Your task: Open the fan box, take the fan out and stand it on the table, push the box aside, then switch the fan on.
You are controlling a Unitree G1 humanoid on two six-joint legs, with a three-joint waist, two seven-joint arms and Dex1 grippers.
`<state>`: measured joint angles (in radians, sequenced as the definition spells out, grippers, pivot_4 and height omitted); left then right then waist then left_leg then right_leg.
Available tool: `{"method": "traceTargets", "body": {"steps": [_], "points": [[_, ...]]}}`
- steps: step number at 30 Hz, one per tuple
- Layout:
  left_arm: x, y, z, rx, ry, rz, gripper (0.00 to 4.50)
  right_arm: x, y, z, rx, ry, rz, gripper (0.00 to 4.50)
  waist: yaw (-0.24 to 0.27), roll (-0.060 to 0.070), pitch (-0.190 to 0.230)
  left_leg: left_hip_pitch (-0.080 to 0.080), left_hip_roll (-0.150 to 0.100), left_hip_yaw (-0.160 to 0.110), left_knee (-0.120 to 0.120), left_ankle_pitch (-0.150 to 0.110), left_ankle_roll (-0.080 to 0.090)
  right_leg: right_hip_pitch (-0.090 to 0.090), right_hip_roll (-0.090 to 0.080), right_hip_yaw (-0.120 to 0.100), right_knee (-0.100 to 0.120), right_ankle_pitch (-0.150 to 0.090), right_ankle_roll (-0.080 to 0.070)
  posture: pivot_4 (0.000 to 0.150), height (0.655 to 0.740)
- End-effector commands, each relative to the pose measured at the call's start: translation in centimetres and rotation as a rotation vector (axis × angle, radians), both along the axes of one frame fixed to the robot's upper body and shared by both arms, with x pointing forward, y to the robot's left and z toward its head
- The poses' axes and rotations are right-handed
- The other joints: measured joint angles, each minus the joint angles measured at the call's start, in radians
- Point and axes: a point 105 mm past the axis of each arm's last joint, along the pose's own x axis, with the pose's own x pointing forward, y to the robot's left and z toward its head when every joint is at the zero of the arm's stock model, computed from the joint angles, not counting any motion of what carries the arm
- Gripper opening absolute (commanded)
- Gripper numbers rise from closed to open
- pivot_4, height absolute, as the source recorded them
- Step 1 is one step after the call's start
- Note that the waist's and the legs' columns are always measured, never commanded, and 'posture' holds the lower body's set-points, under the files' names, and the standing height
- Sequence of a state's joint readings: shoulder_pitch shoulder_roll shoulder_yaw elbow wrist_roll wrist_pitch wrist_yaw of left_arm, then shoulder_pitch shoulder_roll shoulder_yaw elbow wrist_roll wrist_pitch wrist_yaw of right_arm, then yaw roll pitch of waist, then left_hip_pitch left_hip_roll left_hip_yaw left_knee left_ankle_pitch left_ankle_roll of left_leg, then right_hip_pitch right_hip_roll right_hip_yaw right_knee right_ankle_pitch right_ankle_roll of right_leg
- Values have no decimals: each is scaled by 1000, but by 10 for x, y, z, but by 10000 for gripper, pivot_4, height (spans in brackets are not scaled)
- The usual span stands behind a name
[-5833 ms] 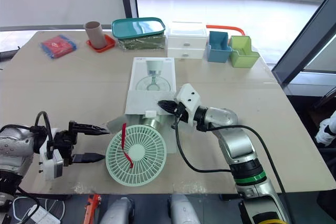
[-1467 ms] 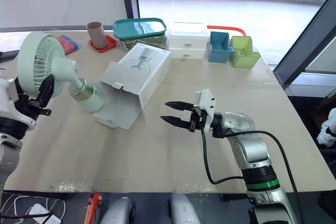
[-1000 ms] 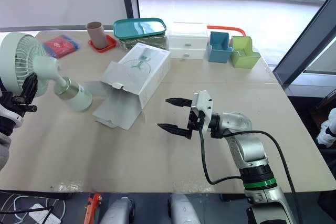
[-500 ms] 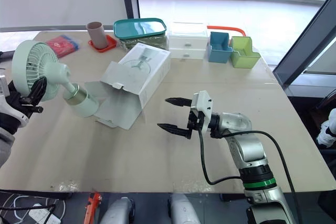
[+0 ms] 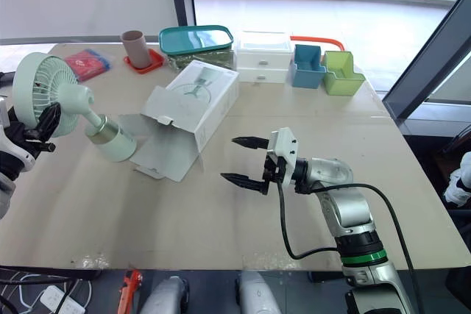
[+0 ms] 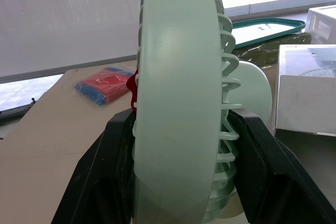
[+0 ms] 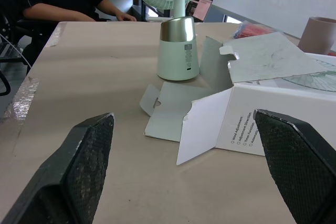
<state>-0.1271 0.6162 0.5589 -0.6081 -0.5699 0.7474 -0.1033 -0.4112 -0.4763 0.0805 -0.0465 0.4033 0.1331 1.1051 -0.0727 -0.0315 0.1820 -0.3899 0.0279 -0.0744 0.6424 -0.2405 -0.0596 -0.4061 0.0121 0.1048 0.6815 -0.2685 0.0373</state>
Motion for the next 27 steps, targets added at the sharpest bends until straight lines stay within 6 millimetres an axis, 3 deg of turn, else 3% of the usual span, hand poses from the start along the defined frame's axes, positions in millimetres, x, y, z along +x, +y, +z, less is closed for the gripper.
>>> {"method": "traceTargets", "body": {"steps": [1, 3, 4, 7, 9, 19, 27], "points": [[6, 0, -1, 10, 27, -8, 19665, -1, 2, 8, 9, -45, 4, 43651, 0, 0, 0, 0, 0, 0, 0, 0, 0, 0, 0, 0, 0, 0, 0, 1500, 7400], [9, 0, 0, 3, 15, -2, 19665, -1, 2, 8, 6, -47, 3, 43651, 0, 0, 0, 0, 0, 0, 0, 0, 0, 0, 0, 0, 0, 0, 0, 1500, 7400], [10, 1, 2, 4, 1, 3, 29635, -1, 1, 8, 5, -48, 2, 45000, 0, 0, 0, 0, 0, 0, 0, 0, 0, 1, 0, 0, 0, 0, 0, 1500, 7400], [11, 1, 4, 12, -12, 5, 36409, -1, 1, 8, 5, -52, -3, 45000, -1, 0, 0, 1, 0, 0, 0, 0, 0, 0, 0, 0, 0, 0, 0, 1500, 7400], [13, 2, 5, 17, -13, 5, 44821, -1, 1, 8, 4, -54, -6, 45000, -1, 0, 0, 0, 0, 0, 0, 0, 0, 0, 0, 0, 0, 0, 0, 1500, 7400], [17, 3, 4, 26, -21, -3, 44821, -1, -1, 8, -3, -60, -15, 45000, 0, 0, 0, 0, 0, -1, 0, 0, 0, 0, 0, -1, 0, 0, 0, 1500, 7400], [12, 0, -9, 1, -7, -37, 44821, 0, -3, 8, -10, -60, -17, 45000, 0, 0, 0, 0, 0, -1, 0, 0, 0, 0, 0, -1, 0, 0, 0, 1500, 7400]]}}
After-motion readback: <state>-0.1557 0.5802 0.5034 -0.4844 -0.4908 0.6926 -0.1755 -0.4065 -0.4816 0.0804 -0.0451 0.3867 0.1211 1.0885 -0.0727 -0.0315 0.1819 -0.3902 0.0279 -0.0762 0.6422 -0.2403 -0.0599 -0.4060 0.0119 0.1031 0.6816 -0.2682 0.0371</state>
